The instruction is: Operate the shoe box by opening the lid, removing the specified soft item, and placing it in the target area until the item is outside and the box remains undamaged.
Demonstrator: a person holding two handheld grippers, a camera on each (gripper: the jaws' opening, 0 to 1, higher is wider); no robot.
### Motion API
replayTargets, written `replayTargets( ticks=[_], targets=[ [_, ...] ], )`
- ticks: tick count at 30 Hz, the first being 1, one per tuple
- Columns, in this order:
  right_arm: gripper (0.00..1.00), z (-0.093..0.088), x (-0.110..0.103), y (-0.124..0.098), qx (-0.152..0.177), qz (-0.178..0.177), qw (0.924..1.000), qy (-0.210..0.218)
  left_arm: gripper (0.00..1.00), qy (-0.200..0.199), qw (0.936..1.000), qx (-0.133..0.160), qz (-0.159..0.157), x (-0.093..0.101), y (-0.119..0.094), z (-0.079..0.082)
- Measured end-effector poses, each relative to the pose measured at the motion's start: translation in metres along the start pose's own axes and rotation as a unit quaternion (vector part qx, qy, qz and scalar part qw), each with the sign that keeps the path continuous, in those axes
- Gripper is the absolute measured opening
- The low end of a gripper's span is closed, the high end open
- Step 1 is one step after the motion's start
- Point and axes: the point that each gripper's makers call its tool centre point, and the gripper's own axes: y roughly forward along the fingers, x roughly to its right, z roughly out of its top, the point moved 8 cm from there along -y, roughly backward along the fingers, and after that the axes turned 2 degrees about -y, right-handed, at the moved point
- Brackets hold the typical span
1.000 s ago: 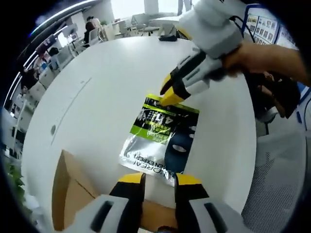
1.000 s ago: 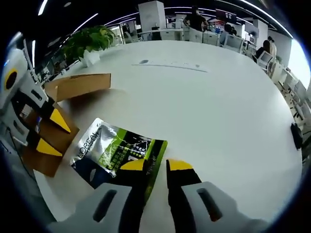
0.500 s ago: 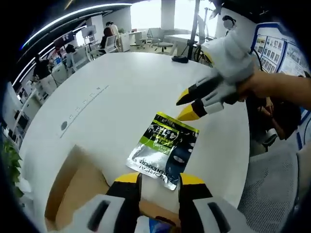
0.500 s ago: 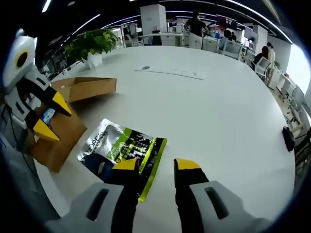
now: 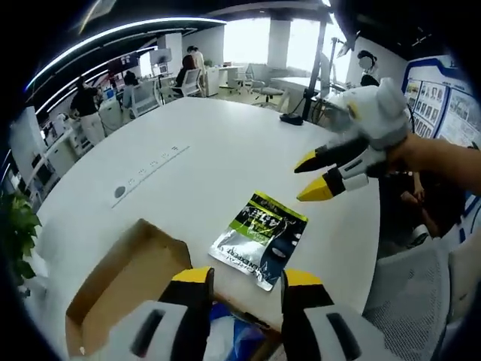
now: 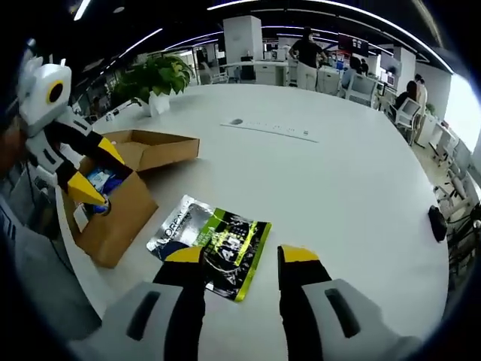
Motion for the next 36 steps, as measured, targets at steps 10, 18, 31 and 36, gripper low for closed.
replayTargets(
  ticks=[10, 18, 31, 36],
  targets=[
    [0.41, 0.012, -0.022, -0.022, 0.008, 0.015, 0.9996, -0.021, 0.43, -0.024, 0.9993, 0.029, 0.006, -0.005, -0.026, -0.012],
    [0.42, 0.023, -0.048, -0.031, 0.019, 0.038, 0.9985, -0.035, 0.45, -0.042, 0.9973, 0.052, 0.032, -0.015, -0.056, -0.030],
    [0.43, 0.038, -0.092, -0.020, 0.026, 0.080, 0.9945, -0.063, 0.45, -0.075, 0.9920, 0.063, 0.079, -0.030, -0.099, -0.066],
    [0.43, 0.044, -0.111, -0.014, 0.028, 0.099, 0.9914, -0.080, 0.45, -0.086, 0.9890, 0.062, 0.103, -0.035, -0.115, -0.085]
  ],
)
